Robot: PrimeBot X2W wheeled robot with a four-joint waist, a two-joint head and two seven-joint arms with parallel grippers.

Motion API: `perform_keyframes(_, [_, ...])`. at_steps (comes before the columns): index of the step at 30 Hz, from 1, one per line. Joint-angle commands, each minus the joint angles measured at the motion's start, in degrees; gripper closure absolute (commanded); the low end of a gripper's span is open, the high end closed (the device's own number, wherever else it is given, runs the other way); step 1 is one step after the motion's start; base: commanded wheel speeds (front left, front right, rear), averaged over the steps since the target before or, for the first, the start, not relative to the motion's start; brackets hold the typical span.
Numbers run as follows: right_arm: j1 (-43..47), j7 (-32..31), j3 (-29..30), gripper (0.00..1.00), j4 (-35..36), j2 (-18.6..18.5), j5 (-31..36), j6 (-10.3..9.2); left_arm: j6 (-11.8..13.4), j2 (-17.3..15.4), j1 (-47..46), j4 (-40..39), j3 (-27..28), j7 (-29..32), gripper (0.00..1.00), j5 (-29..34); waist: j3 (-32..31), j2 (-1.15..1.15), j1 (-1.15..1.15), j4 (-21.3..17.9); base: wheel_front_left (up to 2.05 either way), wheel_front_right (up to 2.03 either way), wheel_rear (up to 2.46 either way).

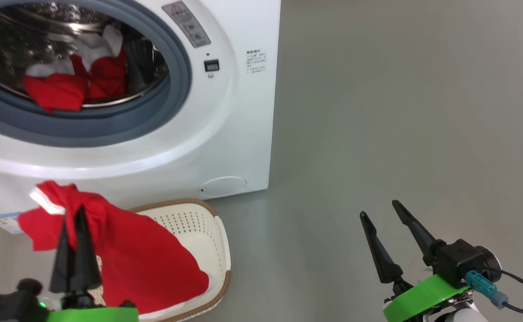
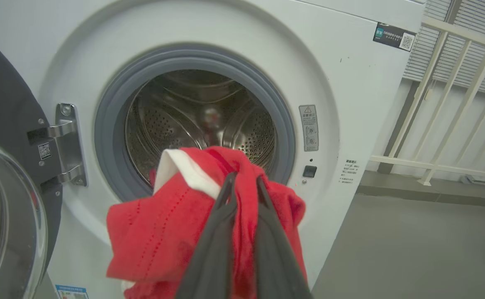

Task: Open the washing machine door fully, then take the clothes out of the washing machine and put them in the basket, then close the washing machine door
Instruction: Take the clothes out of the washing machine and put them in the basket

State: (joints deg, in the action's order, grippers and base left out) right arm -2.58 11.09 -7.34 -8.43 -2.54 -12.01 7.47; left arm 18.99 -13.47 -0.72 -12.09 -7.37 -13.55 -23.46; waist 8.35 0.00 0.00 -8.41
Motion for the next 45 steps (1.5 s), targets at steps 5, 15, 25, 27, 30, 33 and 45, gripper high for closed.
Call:
perform_keyframes(5, [-3.26, 0.86, -1.04, 0.00, 2.27, -0.33, 0.60, 0.02, -2.76, 1.79, -2.11, 5.93, 2.04, -1.26, 1.00, -1.52, 5.11, 0.00, 0.00, -0.70, 0.00, 0.00, 0.00])
perform_keyframes(15, [-7.94, 2.15, -1.19, 0.00, 3.15, -0.33, -0.19, 0.02, -9.88, 5.62, -8.71, 18.59, 6.93, -1.43, 1.00, -0.34, 14.92, 0.00, 0.00, -3.25, 0.00, 0.00, 0.00])
perform_keyframes(25, [-11.65, 3.38, -2.51, 0.00, 2.44, -0.33, -1.54, 0.02, -15.77, 7.87, -16.21, 35.43, 11.39, -1.44, 1.00, 1.69, 21.29, 0.00, 0.00, -5.03, 0.00, 0.00, 0.00])
perform_keyframes(27, [-12.22, 3.53, -2.69, 0.00, 2.33, -0.33, -1.75, 0.02, -16.81, 8.12, -17.64, 39.05, 12.22, -1.44, 1.00, 2.22, 22.42, 0.00, 0.00, -5.38, 0.00, 0.00, 0.00])
perform_keyframes(30, [-12.85, 3.69, -2.79, 0.00, 2.28, -0.33, -1.92, 0.02, -18.25, 8.29, -19.83, 44.77, 13.24, -1.44, 1.00, 2.97, 24.05, 0.00, 0.00, -5.70, 0.00, 0.00, 0.00])
perform_keyframes(33, [-13.48, 3.79, -2.70, 0.00, 2.40, -0.33, -2.08, 0.02, -19.67, 8.25, -22.44, 50.07, 14.50, -1.44, 1.00, 3.35, 25.82, 0.00, 0.00, -5.74, 0.00, 0.00, 0.00])
perform_keyframes(45, [-15.07, 3.89, -2.36, 0.00, 3.17, -0.33, -2.33, 0.02, -23.35, 7.57, -30.29, 63.01, 17.28, -1.44, 1.00, 6.04, 29.13, 0.00, 0.00, -5.27, 0.00, 0.00, 0.00])
